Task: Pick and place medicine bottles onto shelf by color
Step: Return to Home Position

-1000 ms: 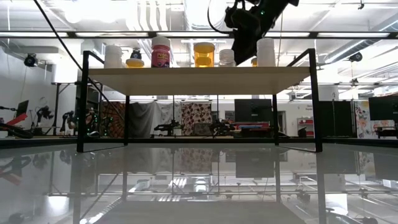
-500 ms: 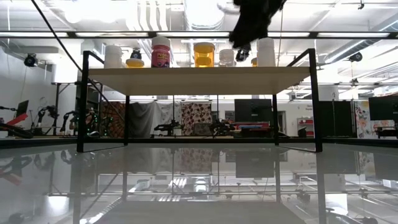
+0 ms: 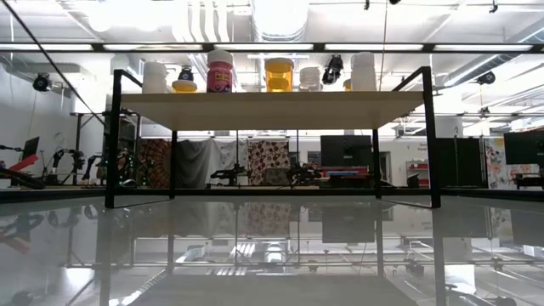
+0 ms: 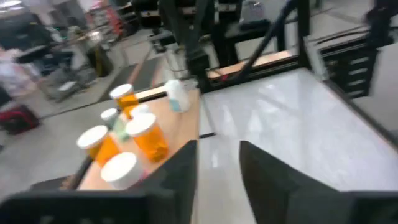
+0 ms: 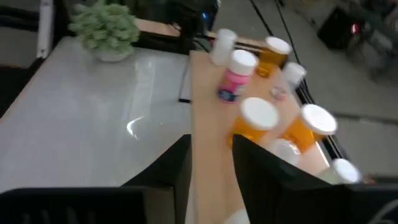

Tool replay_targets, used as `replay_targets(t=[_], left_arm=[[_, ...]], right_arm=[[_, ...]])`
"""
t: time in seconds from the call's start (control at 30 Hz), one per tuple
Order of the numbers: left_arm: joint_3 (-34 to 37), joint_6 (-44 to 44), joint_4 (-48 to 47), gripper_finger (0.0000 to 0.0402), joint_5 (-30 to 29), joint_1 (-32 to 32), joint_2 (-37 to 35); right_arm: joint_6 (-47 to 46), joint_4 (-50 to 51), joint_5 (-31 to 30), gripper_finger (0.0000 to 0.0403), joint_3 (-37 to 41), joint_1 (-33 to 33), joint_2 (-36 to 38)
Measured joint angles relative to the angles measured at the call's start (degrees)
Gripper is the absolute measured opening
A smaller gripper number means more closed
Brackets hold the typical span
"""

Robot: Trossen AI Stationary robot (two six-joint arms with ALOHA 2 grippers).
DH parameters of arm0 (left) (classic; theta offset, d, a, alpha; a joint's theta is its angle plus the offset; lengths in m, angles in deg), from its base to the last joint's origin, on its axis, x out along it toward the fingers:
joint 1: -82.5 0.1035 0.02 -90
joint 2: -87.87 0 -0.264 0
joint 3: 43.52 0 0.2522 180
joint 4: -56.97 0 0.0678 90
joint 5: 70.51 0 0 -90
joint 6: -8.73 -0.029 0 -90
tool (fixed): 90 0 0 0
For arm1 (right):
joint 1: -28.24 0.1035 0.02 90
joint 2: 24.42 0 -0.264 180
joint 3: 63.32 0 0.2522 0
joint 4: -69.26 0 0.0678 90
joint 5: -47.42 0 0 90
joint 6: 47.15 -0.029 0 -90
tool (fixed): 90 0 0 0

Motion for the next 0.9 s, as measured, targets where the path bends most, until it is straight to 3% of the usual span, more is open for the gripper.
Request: replay_targets(t=[0.23,0.4,0.5,0.6,0.9], left_arm=[[4.14,-2.69,0.78,0.0008,13.79,7.92,-7.38],[5.05,-6.27,-2.02,0.0003,22.71,16.84,-11.42],[5.03,-7.51,-4.14,0.0001,26.64,20.66,-14.24],[6.59,-8.39,-4.36,0.0001,27.84,22.92,-16.78],[16.81,-7.54,4.77,0.0001,29.38,23.97,-23.35]], right_arm=[[4.3,-12.05,-2.15,0.0061,12.24,4.56,6.3],[8.37,-19.73,-1.76,0.0036,18.48,4.46,10.68],[9.41,-26.0,2.31,0.0027,22.31,4.46,13.46],[10.48,-32.46,5.39,0.002,27.53,4.48,15.79],[13.4,-48.64,5.41,0.0011,42.34,4.26,24.97]])
